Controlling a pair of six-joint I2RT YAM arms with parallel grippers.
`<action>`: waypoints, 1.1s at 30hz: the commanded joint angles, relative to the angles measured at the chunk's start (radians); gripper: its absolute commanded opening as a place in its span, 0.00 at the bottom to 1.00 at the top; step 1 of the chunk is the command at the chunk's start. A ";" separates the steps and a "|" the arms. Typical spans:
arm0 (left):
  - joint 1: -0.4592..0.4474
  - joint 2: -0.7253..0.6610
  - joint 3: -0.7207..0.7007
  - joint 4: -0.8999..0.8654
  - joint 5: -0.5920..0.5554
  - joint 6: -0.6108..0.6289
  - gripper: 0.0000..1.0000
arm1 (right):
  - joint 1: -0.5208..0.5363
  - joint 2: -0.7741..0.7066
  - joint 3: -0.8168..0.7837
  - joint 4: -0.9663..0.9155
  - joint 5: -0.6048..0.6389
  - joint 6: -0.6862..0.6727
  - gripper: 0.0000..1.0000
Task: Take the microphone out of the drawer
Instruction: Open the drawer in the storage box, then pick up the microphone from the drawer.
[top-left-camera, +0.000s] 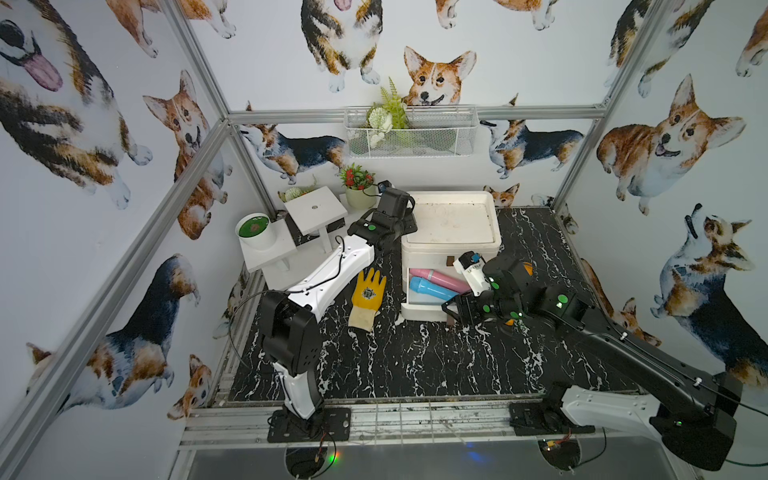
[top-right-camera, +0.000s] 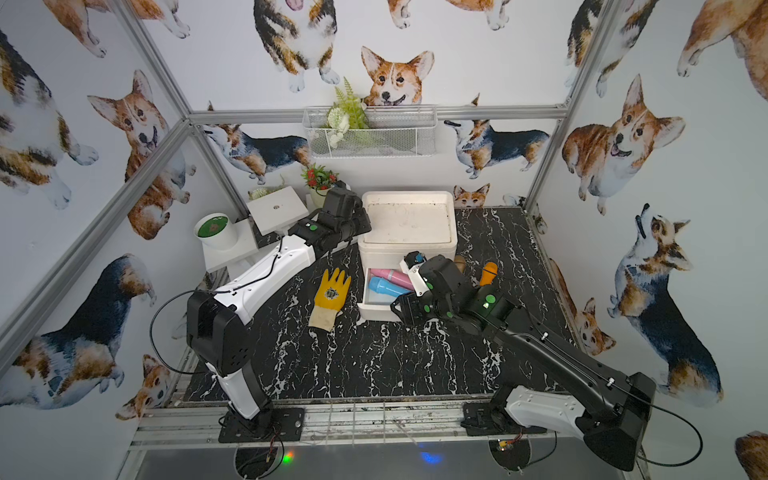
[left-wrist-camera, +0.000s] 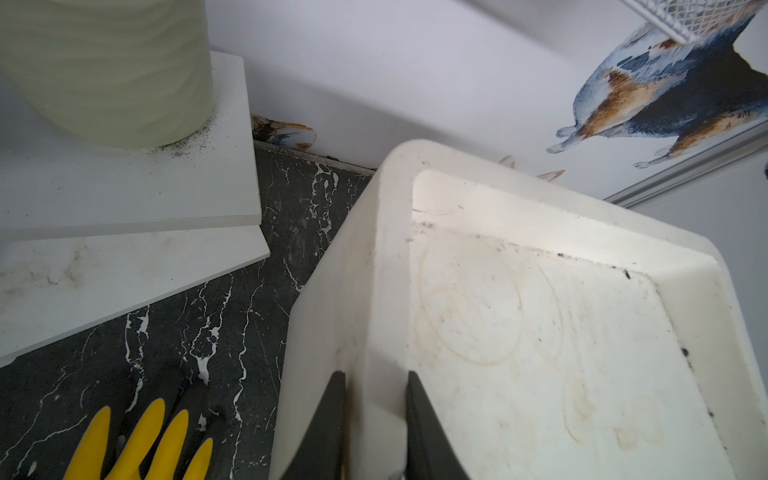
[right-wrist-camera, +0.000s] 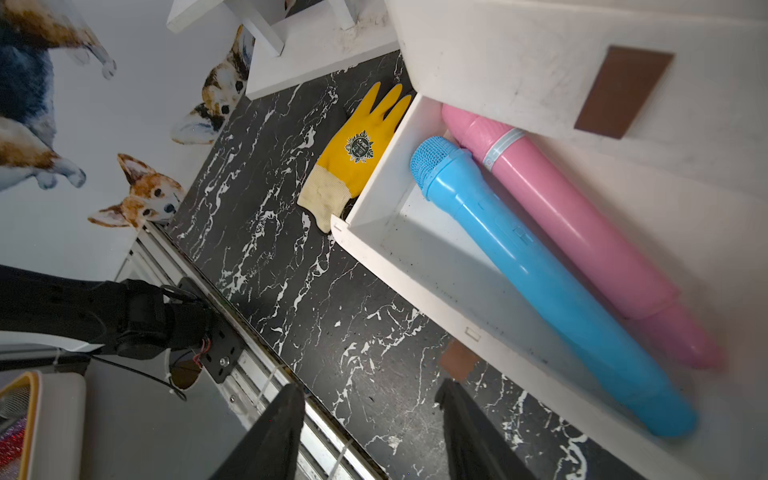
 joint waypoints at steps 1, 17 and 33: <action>0.004 0.033 0.011 -0.178 0.081 -0.042 0.05 | -0.019 0.075 0.083 -0.125 -0.036 -0.196 0.60; 0.022 0.066 0.054 -0.214 0.081 0.052 0.05 | -0.111 0.429 0.325 -0.276 -0.089 -0.579 0.55; 0.031 0.072 0.072 -0.251 0.108 0.085 0.05 | -0.091 0.596 0.353 -0.171 0.066 -0.688 0.54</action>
